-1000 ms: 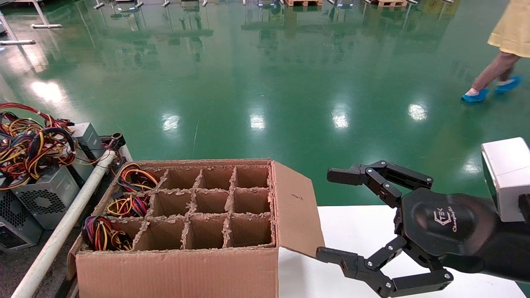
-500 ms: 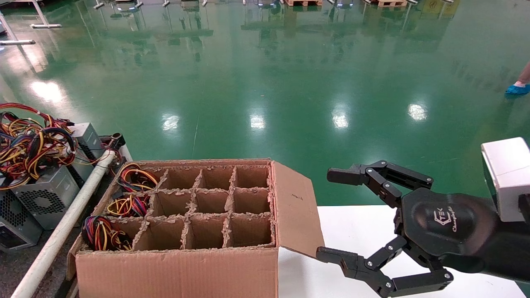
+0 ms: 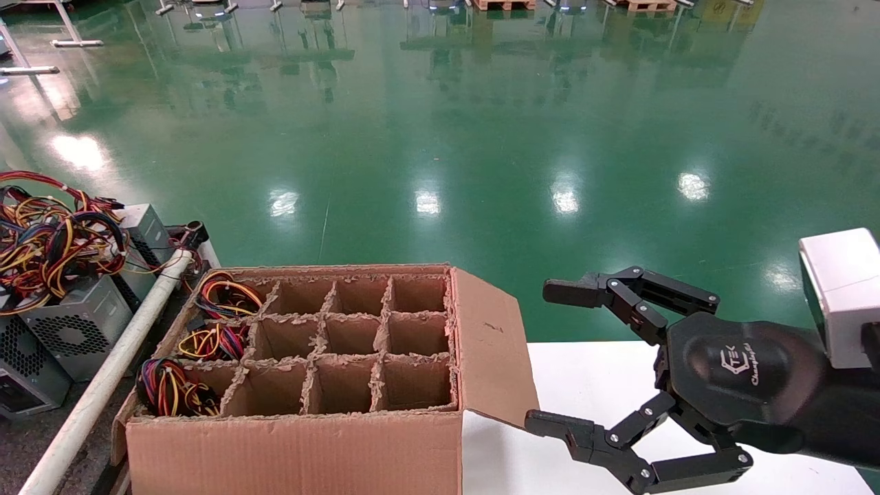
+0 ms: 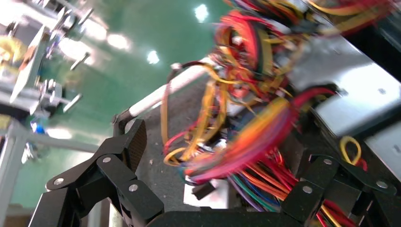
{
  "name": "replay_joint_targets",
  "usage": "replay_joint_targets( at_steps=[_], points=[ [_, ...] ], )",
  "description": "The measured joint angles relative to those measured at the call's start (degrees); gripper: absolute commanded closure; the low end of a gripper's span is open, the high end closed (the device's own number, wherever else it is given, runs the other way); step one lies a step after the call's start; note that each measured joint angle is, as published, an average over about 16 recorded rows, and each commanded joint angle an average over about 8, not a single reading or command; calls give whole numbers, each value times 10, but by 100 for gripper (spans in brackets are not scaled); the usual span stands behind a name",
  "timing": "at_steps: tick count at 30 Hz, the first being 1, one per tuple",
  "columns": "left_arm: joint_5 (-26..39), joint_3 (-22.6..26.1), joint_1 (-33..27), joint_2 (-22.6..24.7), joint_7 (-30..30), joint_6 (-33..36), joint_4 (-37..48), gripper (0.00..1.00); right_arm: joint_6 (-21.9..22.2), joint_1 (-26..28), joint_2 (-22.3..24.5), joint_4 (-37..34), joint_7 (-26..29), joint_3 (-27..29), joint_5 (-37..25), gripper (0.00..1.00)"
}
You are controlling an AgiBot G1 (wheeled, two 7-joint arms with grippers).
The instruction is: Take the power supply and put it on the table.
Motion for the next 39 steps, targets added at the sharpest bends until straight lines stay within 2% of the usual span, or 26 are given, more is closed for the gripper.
replay_joint_targets(
  at_steps=[13, 23, 29, 39],
  points=[
    [0, -1, -26, 2, 38, 21, 28, 0, 0, 0, 0, 0, 0, 0, 0, 0],
    [-37, -29, -50, 2, 72, 31, 53, 0, 0, 0, 0, 0, 0, 0, 0, 0],
    [-97, -75, -53, -6, 126, 39, 55, 0, 0, 0, 0, 0, 0, 0, 0, 0],
    [-257, -191, -34, -25, 253, 56, 42, 0, 0, 0, 0, 0, 0, 0, 0, 0]
  ],
)
